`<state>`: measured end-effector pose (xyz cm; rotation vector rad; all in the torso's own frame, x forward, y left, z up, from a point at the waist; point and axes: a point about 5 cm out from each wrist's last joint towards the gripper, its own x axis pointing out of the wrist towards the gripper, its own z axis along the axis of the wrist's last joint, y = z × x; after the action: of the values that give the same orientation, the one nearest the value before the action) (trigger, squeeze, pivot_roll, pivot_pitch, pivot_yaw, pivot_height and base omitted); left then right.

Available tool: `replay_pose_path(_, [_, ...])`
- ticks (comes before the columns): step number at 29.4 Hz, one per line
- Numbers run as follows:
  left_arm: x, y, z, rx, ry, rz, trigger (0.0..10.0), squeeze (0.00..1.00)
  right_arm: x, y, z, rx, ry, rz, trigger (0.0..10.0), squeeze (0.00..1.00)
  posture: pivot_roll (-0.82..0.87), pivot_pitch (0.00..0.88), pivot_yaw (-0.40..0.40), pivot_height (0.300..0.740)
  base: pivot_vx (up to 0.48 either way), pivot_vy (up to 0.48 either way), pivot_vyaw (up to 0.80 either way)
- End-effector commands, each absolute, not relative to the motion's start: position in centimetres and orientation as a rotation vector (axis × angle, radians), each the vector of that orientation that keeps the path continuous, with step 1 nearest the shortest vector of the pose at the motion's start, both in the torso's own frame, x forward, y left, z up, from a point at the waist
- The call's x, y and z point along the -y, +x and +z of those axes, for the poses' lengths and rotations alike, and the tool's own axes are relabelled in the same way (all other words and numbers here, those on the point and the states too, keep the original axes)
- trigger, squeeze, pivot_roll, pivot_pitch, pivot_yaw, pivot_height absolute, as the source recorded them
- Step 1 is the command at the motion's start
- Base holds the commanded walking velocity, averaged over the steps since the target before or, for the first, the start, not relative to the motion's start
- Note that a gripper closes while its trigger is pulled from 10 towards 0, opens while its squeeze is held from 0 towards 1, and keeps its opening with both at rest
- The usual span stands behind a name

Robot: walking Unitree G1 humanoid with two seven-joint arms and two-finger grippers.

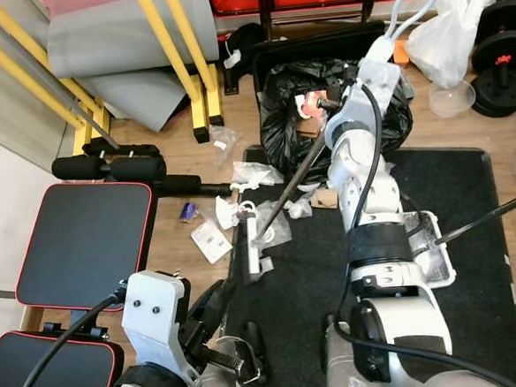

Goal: Sweep floor

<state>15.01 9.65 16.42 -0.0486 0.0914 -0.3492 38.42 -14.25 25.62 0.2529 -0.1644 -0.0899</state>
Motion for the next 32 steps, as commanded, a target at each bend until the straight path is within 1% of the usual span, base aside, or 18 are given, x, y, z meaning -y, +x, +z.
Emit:
replay_pose_path(1, [-9.8, 14.8, 15.7, -0.138, -0.046, -0.339, 10.0, 0.00, 14.2, 38.1, 26.4, 0.171, 0.152, -0.076, 10.0, 0.00, -0.08, 0.372, 0.016, 0.740, 0.000, 0.000, 0.00])
replay_pose_path(12, [-9.8, 15.2, 15.6, -0.135, -0.051, -0.339, 10.0, 0.00, 14.4, 38.1, 28.8, 0.222, 0.166, -0.075, 10.0, 0.00, -0.08, 0.363, 0.015, 0.740, 0.000, 0.000, 0.00])
replay_pose_path(21, [-9.8, 15.4, 15.5, -0.134, -0.058, -0.340, 10.0, 0.00, 15.2, 38.0, 30.2, 0.249, 0.167, -0.089, 10.0, 0.00, -0.08, 0.359, 0.017, 0.740, 0.000, 0.000, 0.00])
replay_pose_path(23, [-9.9, 15.4, 15.5, -0.134, -0.059, -0.340, 10.0, 0.00, 14.7, 37.8, 30.8, 0.286, 0.188, -0.055, 10.0, 0.00, -0.08, 0.356, 0.021, 0.740, 0.000, 0.000, 0.00])
replay_pose_path(24, [-9.9, 15.5, 15.5, -0.135, -0.060, -0.341, 10.0, 0.00, 13.2, 37.4, 31.8, 0.331, 0.297, 0.038, 10.0, 0.00, -0.08, 0.355, 0.024, 0.740, 0.000, 0.000, 0.00])
replay_pose_path(25, [-9.9, 15.5, 15.5, -0.135, -0.060, -0.341, 10.0, 0.00, 13.2, 37.4, 31.8, 0.331, 0.297, 0.038, 10.0, 0.00, -0.08, 0.355, 0.024, 0.740, 0.000, 0.000, 0.00])
replay_pose_path(26, [-9.9, 15.6, 15.5, -0.135, -0.061, -0.342, 10.0, 0.00, 12.6, 37.2, 32.0, 0.325, 0.351, 0.073, 10.0, 0.00, -0.08, 0.355, 0.024, 0.740, 0.000, 0.000, 0.00])
replay_pose_path(27, [-9.9, 15.6, 15.5, -0.135, -0.061, -0.342, 10.0, 0.00, 12.6, 37.2, 32.0, 0.325, 0.351, 0.073, 10.0, 0.00, -0.08, 0.355, 0.024, 0.740, 0.000, 0.000, 0.00])
replay_pose_path(29, [-9.9, 15.6, 15.4, -0.135, -0.062, -0.342, 10.0, 0.00, 11.6, 37.0, 31.1, 0.268, 0.411, 0.111, 10.0, 0.00, -0.08, 0.354, 0.023, 0.740, 0.000, 0.000, 0.00])
replay_pose_path(32, [-9.9, 15.6, 15.4, -0.135, -0.063, -0.343, 10.0, 0.00, 11.3, 37.0, 30.5, 0.238, 0.423, 0.115, 10.0, 0.00, -0.08, 0.354, 0.022, 0.740, 0.000, 0.000, 0.00])
